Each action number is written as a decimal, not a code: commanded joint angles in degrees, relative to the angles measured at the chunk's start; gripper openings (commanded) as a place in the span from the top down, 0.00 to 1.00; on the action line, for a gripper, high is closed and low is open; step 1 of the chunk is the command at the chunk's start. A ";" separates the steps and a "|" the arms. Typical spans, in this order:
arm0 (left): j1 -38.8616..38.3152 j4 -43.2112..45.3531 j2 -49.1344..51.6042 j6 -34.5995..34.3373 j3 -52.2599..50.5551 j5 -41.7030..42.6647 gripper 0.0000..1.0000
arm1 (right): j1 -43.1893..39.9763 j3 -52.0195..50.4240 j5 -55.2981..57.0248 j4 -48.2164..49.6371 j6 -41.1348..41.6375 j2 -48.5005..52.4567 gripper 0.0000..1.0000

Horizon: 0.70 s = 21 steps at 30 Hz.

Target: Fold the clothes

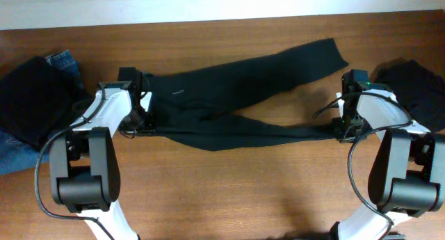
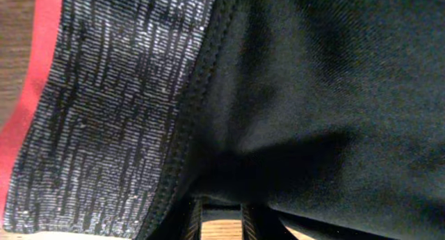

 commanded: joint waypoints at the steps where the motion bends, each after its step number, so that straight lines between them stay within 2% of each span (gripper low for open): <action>1: 0.39 2.32 4.66 -0.79 -2.16 -1.18 0.80 | 0.52 4.04 2.01 -0.22 0.52 -1.51 0.96; 11: 0.39 2.54 4.66 -0.79 -2.16 -1.16 0.80 | 0.57 10.91 0.98 -3.17 1.16 -1.51 0.95; 14: 0.39 2.54 4.66 -0.79 -2.16 -1.16 0.80 | 0.57 10.84 -4.42 -8.00 0.42 -1.51 0.81; 18: 0.39 2.51 4.66 -0.79 -2.16 -1.16 0.80 | 0.57 10.84 -6.99 -13.44 0.31 -1.51 0.74; 21: 0.39 2.54 4.66 -0.79 -2.16 -1.16 0.80 | 0.57 10.84 -6.88 -14.78 0.35 -1.51 0.64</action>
